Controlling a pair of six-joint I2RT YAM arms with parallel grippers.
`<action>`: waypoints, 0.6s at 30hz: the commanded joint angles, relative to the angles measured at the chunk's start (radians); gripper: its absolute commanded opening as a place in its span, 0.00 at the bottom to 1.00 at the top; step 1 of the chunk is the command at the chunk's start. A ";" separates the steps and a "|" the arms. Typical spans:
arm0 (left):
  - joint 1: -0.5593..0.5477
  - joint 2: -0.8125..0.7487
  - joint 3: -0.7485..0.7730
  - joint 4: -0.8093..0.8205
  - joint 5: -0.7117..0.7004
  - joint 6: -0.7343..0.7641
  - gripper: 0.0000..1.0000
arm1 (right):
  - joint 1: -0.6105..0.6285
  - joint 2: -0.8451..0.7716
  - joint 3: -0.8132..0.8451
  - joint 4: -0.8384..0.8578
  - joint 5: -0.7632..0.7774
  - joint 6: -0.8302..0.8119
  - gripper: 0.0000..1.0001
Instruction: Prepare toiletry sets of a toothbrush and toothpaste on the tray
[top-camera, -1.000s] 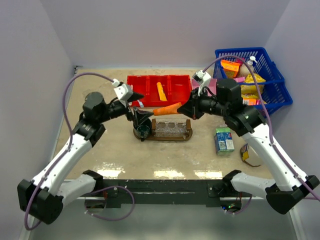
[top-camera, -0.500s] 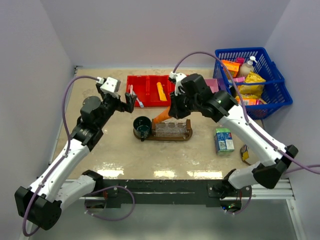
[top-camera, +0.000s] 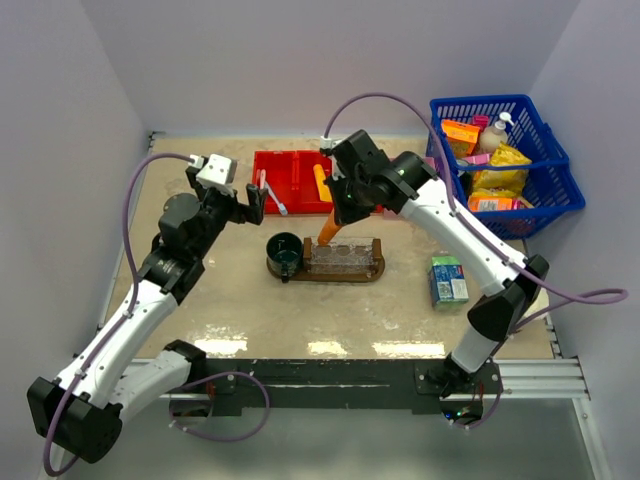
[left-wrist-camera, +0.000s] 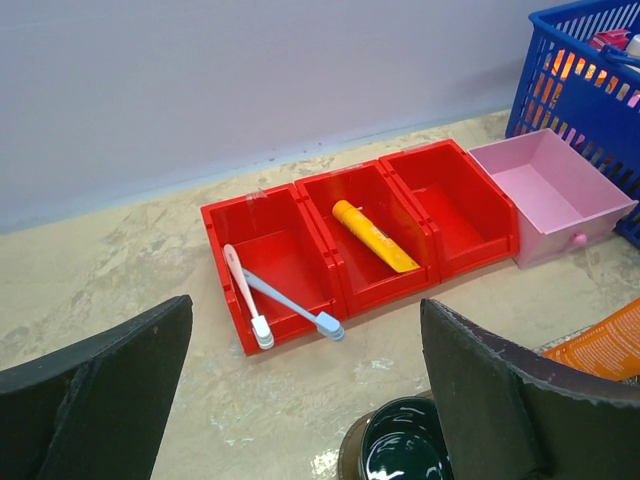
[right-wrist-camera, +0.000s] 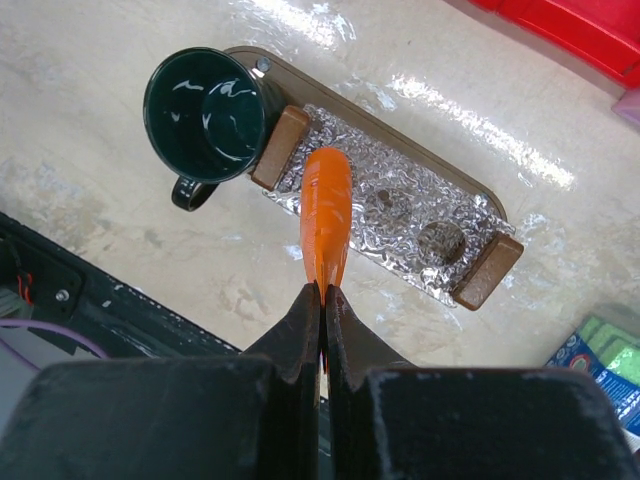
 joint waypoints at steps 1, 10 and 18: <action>0.005 -0.013 0.048 0.010 -0.018 0.022 1.00 | 0.000 0.032 0.083 -0.051 0.029 0.013 0.00; 0.005 -0.016 0.059 -0.001 -0.019 0.028 1.00 | 0.000 0.099 0.139 -0.093 0.019 0.016 0.00; 0.005 -0.021 0.059 -0.004 -0.021 0.030 1.00 | 0.007 0.113 0.151 -0.103 0.003 0.019 0.00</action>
